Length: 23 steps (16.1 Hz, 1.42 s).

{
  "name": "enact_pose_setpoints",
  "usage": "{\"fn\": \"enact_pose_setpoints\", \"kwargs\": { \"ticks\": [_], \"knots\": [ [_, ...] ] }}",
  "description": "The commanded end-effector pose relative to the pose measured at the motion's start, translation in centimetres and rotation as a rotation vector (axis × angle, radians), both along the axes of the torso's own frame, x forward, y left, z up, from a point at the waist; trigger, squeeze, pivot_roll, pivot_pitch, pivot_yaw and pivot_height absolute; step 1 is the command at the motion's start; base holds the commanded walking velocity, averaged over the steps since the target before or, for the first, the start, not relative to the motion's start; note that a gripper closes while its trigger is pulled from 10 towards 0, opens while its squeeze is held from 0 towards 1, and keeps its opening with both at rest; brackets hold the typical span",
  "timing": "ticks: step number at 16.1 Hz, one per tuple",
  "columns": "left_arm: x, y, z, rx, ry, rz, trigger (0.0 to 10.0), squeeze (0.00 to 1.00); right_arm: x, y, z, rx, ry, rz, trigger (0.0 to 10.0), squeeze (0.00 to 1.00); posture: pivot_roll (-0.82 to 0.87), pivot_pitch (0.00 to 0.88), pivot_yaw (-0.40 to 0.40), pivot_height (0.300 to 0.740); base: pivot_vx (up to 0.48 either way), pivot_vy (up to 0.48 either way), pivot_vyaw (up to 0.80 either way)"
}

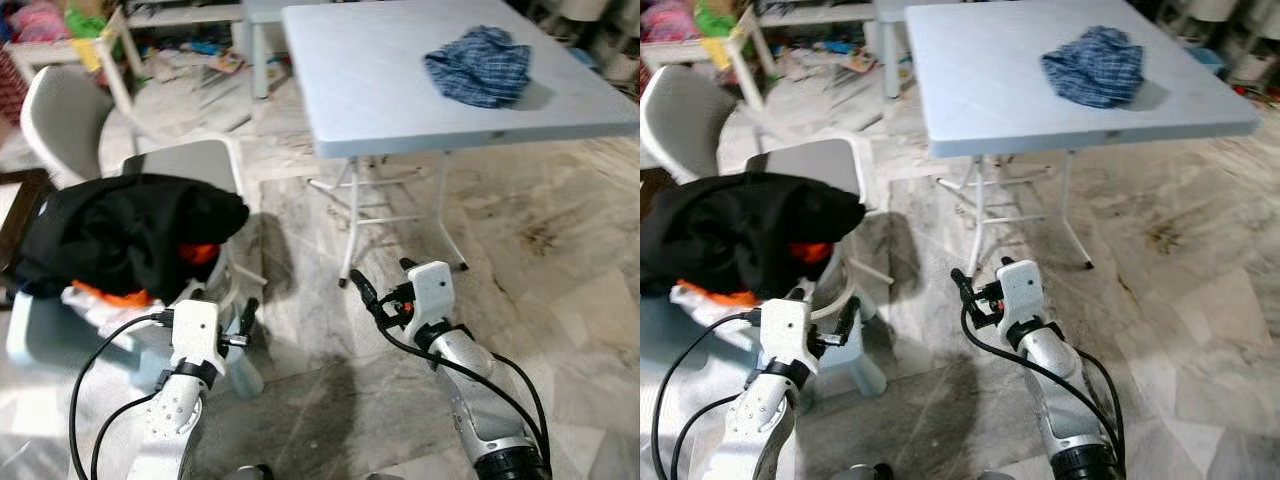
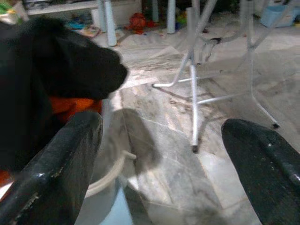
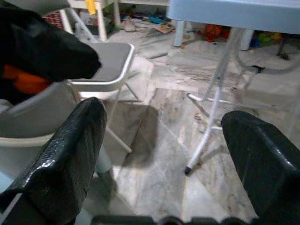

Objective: Hang hanger

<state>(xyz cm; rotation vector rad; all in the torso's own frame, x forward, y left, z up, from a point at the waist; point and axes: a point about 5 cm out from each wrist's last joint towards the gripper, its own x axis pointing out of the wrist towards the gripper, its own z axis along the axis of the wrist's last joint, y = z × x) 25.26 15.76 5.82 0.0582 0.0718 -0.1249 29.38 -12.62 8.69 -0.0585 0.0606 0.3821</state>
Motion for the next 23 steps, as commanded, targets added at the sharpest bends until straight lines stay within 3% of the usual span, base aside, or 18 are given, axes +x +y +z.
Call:
{"fn": "enact_pose_setpoints", "kwargs": {
  "ticks": [1, 6, 15, 21, 23],
  "knots": [
    [-0.2, -0.2, -0.2, -0.007, 0.007, -0.011, 10.0, 0.00, -0.2, -0.1, -0.3, -0.002, 0.009, 0.000, 10.0, 0.00, -0.13, 0.112, -0.042, 0.740, 0.000, 0.000, 0.00],
    [-0.3, -0.6, -0.2, -0.017, 0.005, -0.024, 10.0, 0.00, -0.5, -0.1, -0.3, -0.012, 0.002, 0.010, 10.0, 0.00, -0.14, 0.122, -0.042, 0.740, 0.182, 0.000, 0.09],
    [-0.1, -1.2, -0.5, -0.018, 0.016, -0.043, 10.0, 0.00, -0.5, -0.1, -0.2, -0.019, -0.003, 0.012, 10.0, 0.00, -0.15, 0.121, -0.037, 0.740, 0.445, 0.000, 0.73],
    [-0.2, -1.5, -0.8, -0.030, 0.031, -0.043, 10.0, 0.00, -0.9, 0.0, -0.4, -0.024, -0.001, 0.022, 10.0, 0.00, -0.15, 0.131, -0.039, 0.740, 0.367, 0.000, 0.44],
    [-0.1, -1.3, -0.6, 0.012, 0.015, -0.023, 10.0, 0.00, -0.8, 0.1, -0.3, -0.022, -0.002, 0.025, 10.0, 0.00, -0.15, 0.134, -0.038, 0.740, 0.000, 0.000, 0.00]
  ]
}}
